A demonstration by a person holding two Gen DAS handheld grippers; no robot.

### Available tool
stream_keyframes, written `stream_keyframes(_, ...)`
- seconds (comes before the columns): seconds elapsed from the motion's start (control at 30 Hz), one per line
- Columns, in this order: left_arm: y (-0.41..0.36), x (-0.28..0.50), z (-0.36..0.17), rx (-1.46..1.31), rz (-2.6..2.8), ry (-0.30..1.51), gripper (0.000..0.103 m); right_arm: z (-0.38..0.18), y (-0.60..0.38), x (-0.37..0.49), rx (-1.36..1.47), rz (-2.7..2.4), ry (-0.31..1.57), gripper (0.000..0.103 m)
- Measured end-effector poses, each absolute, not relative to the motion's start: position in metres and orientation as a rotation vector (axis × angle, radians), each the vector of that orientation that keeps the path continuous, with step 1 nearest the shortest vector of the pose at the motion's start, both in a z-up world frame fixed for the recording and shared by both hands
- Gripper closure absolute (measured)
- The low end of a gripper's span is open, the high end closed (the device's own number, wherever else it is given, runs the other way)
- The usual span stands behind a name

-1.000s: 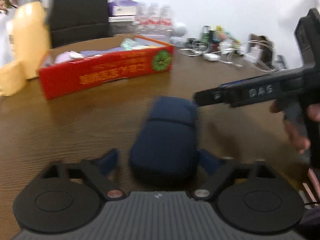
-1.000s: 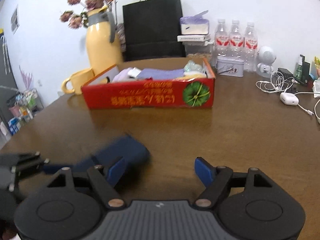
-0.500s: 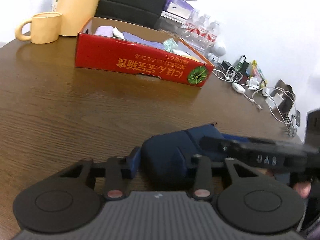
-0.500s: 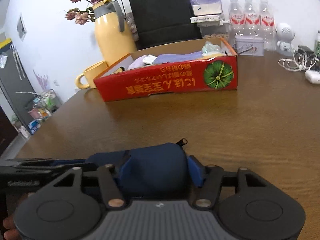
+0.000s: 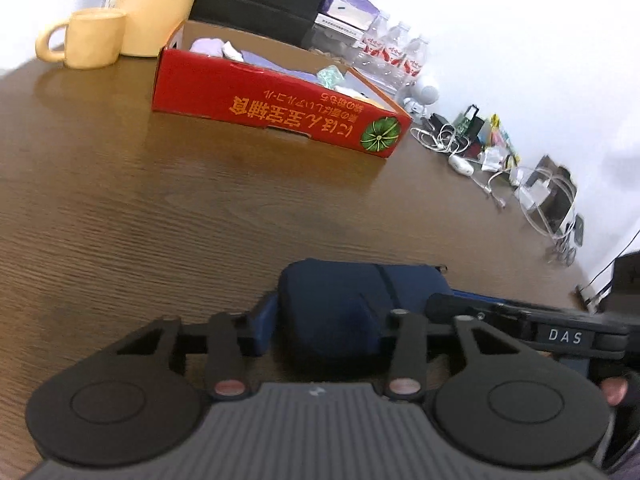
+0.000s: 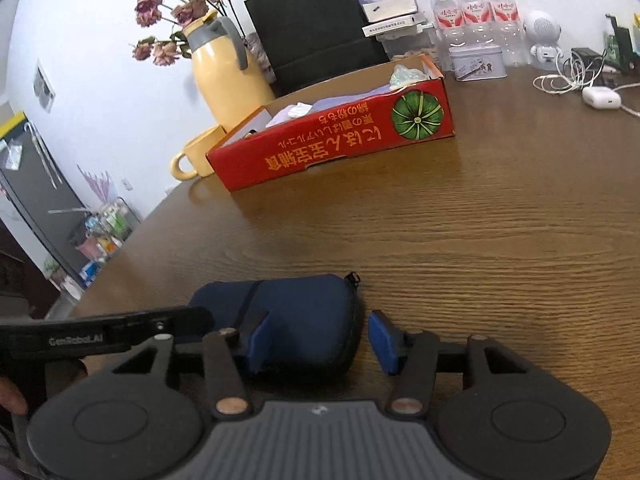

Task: Organize objects
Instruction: 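Carry the navy case into the box and open both grippers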

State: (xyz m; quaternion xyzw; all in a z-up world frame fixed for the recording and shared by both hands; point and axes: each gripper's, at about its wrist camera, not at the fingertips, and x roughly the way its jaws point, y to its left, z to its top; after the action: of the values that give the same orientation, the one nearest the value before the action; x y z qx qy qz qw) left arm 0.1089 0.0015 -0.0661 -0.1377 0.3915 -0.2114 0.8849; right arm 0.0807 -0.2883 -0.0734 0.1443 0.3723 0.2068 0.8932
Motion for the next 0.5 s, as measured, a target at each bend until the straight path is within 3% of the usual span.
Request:
stream_keyframes(0.07,0.003,0.113,-0.066,-0.32,-0.423,0.826,0.072,-0.075,-0.291,0.086,0.315,0.43,0.777,0.063)
stream_keyframes(0.23,-0.001,0.131,-0.048,-0.321,-0.405,0.8,0.08,-0.064,-0.289,0.099,0.248,0.396,0.783,0.077)
stream_keyframes(0.5,-0.004,0.242,0.019,-0.265,-0.454,0.652,0.081,0.012,-0.288,0.188,0.156,0.4,0.596,0.078)
